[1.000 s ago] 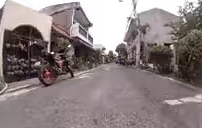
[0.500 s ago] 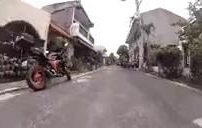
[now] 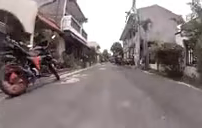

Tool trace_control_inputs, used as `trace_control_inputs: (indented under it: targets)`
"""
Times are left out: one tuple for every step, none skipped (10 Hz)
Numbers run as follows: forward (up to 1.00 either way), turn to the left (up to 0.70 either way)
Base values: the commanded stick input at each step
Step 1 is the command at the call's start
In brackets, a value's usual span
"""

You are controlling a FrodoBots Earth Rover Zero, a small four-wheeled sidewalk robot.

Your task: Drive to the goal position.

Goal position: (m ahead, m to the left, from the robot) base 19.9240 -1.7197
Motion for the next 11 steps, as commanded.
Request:
trace_control_inputs:
  targets:
    - [1.00, 0.00]
    - [1.00, 0.00]
    - [1.00, 0.00]
    - [1.00, 0.00]
    - [1.00, 0.00]
    - [1.00, 0.00]
    - [1.00, 0.00]
    - [1.00, 0.00]
    - [1.00, 0.00]
    - [1.00, 0.00]
    - [1.00, 0.00]
